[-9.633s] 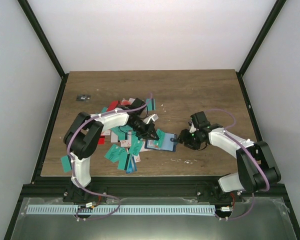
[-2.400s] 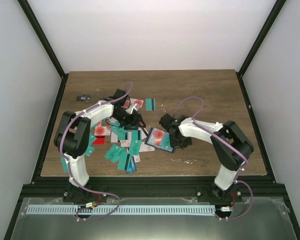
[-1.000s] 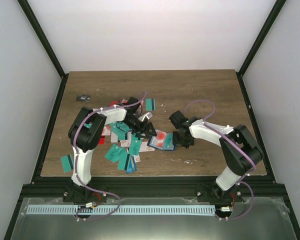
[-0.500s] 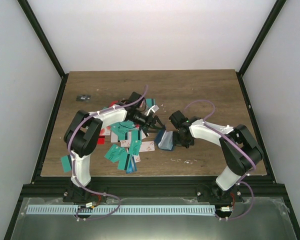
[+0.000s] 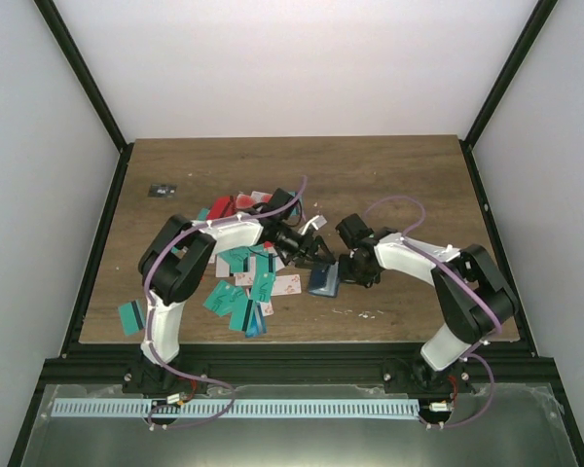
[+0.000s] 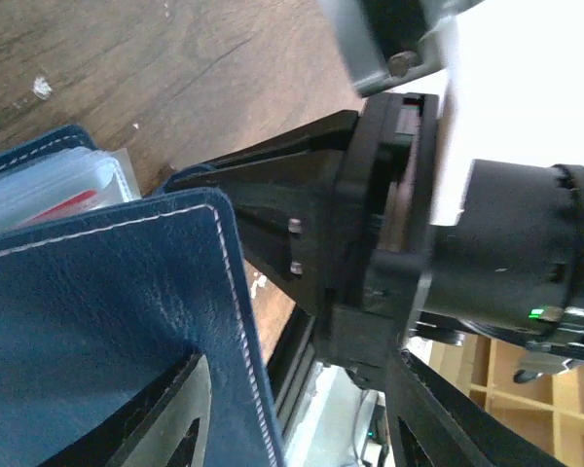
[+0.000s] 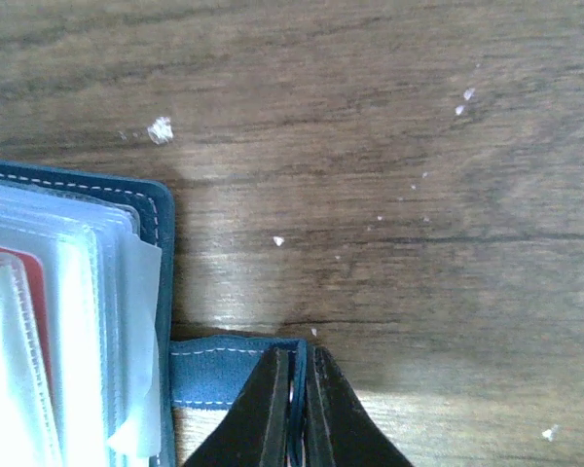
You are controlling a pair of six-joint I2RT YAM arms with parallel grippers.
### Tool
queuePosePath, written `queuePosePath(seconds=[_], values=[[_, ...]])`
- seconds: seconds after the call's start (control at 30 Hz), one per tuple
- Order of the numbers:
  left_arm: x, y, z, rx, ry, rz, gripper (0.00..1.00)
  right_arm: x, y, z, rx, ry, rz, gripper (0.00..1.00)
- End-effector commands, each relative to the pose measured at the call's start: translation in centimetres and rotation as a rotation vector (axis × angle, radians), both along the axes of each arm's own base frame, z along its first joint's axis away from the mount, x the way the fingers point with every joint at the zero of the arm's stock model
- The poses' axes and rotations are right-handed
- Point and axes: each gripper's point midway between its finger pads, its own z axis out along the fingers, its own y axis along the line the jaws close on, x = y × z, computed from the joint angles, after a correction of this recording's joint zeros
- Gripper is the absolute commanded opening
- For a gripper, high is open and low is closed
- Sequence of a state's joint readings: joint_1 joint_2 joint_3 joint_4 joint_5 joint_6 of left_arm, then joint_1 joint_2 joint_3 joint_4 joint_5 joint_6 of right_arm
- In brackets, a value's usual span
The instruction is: Put the credit cards into the card holder
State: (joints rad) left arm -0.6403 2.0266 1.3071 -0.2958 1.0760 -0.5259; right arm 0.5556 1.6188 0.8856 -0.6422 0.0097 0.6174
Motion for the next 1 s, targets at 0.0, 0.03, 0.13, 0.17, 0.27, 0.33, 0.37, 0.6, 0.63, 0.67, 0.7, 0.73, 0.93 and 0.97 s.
queuePosePath(seconds=[0.0,0.03,0.13,0.17,0.27,0.33,0.37,0.6,0.63,0.67,0.7,0.73,0.93,0.97], values=[[1.1,-1.1,-1.9,0.025,-0.024,0.033,0.47,0.6,-0.1,-0.8,0.086,-0.018,-0.041,0.01],[1.3,-1.1,-2.4,0.038,-0.022,0.049,0.44,0.7,-0.3,-0.7,0.095,-0.022,-0.049,0.01],[1.8,-1.4,-3.4,0.065,-0.02,0.079,0.35,0.7,-0.3,-0.3,0.114,-0.034,-0.055,0.01],[1.9,-1.4,-3.5,0.074,-0.024,0.085,0.32,0.7,-0.2,-0.1,0.119,-0.039,-0.054,0.01],[2.0,-1.1,-4.1,0.12,-0.033,0.107,0.23,0.8,-0.3,0.3,0.121,-0.05,-0.056,0.01],[2.2,-0.4,-5.0,0.186,-0.047,0.125,0.16,0.9,-0.4,0.6,0.119,-0.06,-0.058,0.01],[2.3,0.0,-5.5,0.222,-0.052,0.13,0.14,0.9,-0.5,0.7,0.117,-0.062,-0.059,0.01],[2.1,1.6,-7.6,0.367,-0.082,0.148,0.05,1.4,-0.2,2.0,0.135,-0.08,-0.066,0.01],[2.1,1.7,-7.8,0.387,-0.089,0.149,0.04,1.5,-0.1,2.3,0.141,-0.083,-0.068,0.01],[2.1,1.8,-8.1,0.406,-0.094,0.151,0.04,1.6,0.1,2.6,0.149,-0.087,-0.066,0.01],[2.2,1.9,-8.2,0.425,-0.102,0.152,0.04,1.7,0.2,3.0,0.158,-0.093,-0.067,0.01],[2.2,2.0,-8.5,0.446,-0.108,0.153,0.04,1.7,0.4,3.3,0.165,-0.095,-0.067,0.01],[2.5,2.5,-9.3,0.531,-0.132,0.166,0.04,2.3,2.0,5.3,0.248,-0.106,-0.042,0.01],[2.5,2.5,-9.4,0.538,-0.133,0.17,0.04,2.3,2.2,5.5,0.259,-0.104,-0.038,0.01]])
